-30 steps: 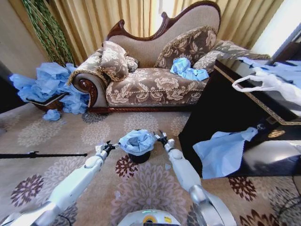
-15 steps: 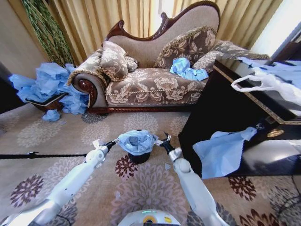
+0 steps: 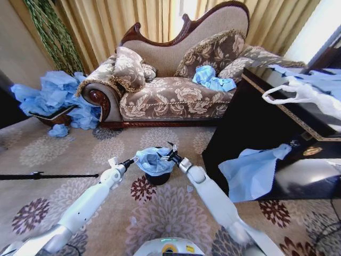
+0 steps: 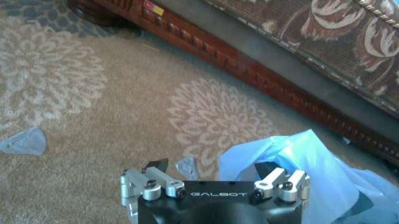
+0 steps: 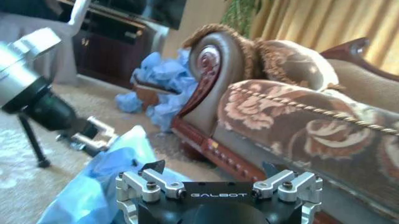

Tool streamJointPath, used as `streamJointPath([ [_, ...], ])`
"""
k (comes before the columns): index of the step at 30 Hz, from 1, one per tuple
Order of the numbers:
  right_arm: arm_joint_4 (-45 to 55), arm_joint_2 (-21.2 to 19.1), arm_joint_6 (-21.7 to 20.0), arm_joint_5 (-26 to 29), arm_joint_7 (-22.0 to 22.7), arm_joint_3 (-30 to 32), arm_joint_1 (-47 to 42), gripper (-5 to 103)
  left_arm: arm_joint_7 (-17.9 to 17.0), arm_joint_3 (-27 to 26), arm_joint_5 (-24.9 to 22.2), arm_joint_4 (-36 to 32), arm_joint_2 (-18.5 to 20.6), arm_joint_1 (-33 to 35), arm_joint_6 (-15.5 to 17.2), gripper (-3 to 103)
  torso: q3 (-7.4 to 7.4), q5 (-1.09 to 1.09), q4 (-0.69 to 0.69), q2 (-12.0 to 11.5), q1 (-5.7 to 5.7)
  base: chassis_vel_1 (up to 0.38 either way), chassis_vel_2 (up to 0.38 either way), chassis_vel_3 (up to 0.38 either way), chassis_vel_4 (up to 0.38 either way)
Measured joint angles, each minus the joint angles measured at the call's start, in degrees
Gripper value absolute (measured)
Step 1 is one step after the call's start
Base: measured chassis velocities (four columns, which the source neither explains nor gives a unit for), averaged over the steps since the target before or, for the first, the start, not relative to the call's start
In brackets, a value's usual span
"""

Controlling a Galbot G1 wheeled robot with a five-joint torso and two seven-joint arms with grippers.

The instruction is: Place a garbage bag over the trash bin.

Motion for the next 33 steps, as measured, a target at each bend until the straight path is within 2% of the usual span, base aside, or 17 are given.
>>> streamJointPath([
  [5,-3.26,1.94,-0.66,-2.51,-0.24,-1.12,1.17,102,0.15,-0.35,-0.89,-0.53,0.34,0.12,-0.04,96,0.00,0.00,0.01,0.00,0.00,0.000,0.000,0.000,0.000],
  [7,-5.98,3.04,-0.28,-3.68,-0.25,-1.02,2.02,92,0.17,-0.53,-1.39,-1.07,0.58,0.15,-0.04,96,0.00,0.00,0.01,0.00,0.00,0.000,0.000,0.000,0.000],
  [8,-5.98,3.04,-0.28,-3.68,-0.25,-1.02,2.02,92,0.17,-0.53,-1.39,-1.07,0.58,0.15,-0.04,96,0.00,0.00,0.01,0.00,0.00,0.000,0.000,0.000,0.000],
  [12,-10.89,4.98,-0.60,-4.62,-0.90,0.15,3.93,71,0.18,-0.95,-2.12,-2.49,1.35,0.52,-0.03,96,0.00,0.00,0.01,0.00,0.00,0.000,0.000,0.000,0.000],
  [14,-11.34,5.13,-1.01,-4.28,-1.59,0.37,4.21,71,0.19,-1.06,-2.27,-2.75,1.54,0.63,-0.02,96,0.00,0.00,0.01,0.00,0.00,0.000,0.000,0.000,0.000],
  [15,-11.78,5.24,-1.24,-4.02,-2.05,0.62,4.51,65,0.18,-1.19,-2.43,-3.04,1.73,0.74,-0.01,96,0.00,0.00,0.01,0.00,0.00,0.000,0.000,0.000,0.000],
  [16,-11.78,5.24,-1.24,-4.02,-2.05,0.62,4.51,65,0.18,-1.19,-2.43,-3.04,1.73,0.74,-0.01,96,0.00,0.00,0.01,0.00,0.00,0.000,0.000,0.000,0.000],
  [20,-12.33,5.40,-1.61,-3.46,-2.07,0.51,5.08,43,0.09,-1.51,-2.69,-4.05,1.99,0.92,0.02,96,0.00,0.00,0.00,0.00,0.00,0.000,0.000,0.000,0.000],
  [21,-12.33,5.40,-1.61,-3.46,-2.07,0.51,5.08,43,0.09,-1.51,-2.69,-4.05,1.99,0.92,0.02,96,0.00,0.00,0.00,0.00,0.00,0.000,0.000,0.000,0.000],
  [23,-12.37,5.44,-1.62,-3.26,-1.60,0.23,5.26,33,-0.02,-1.67,-2.73,-4.52,2.05,1.02,0.03,96,0.00,0.00,0.01,0.00,0.00,0.000,0.000,0.000,0.000],
  [26,-12.24,5.36,-1.60,-3.17,-1.23,-0.03,5.41,28,-0.14,-1.80,-2.75,-4.92,2.12,1.16,0.03,96,0.00,0.00,0.01,0.00,0.00,0.000,0.000,0.000,0.000],
  [30,-11.93,5.09,-0.86,-3.09,0.14,-0.87,5.91,6,-0.25,-1.95,-2.76,-5.18,1.98,1.27,-0.01,96,0.00,0.00,0.01,0.00,0.00,0.000,0.000,0.000,0.000],
  [32,-11.97,5.08,-0.79,-3.07,0.24,-1.01,6.11,6,-0.26,-1.98,-2.75,-5.18,1.88,1.24,-0.04,96,0.00,0.00,0.01,0.00,0.00,0.000,0.000,0.000,0.000],
  [33,-12.30,5.13,-0.73,-3.06,0.30,-1.12,6.46,1,-0.26,-2.02,-2.72,-5.10,1.65,1.06,-0.08,96,0.00,0.00,0.01,0.00,0.00,0.000,0.000,0.000,0.000],
])
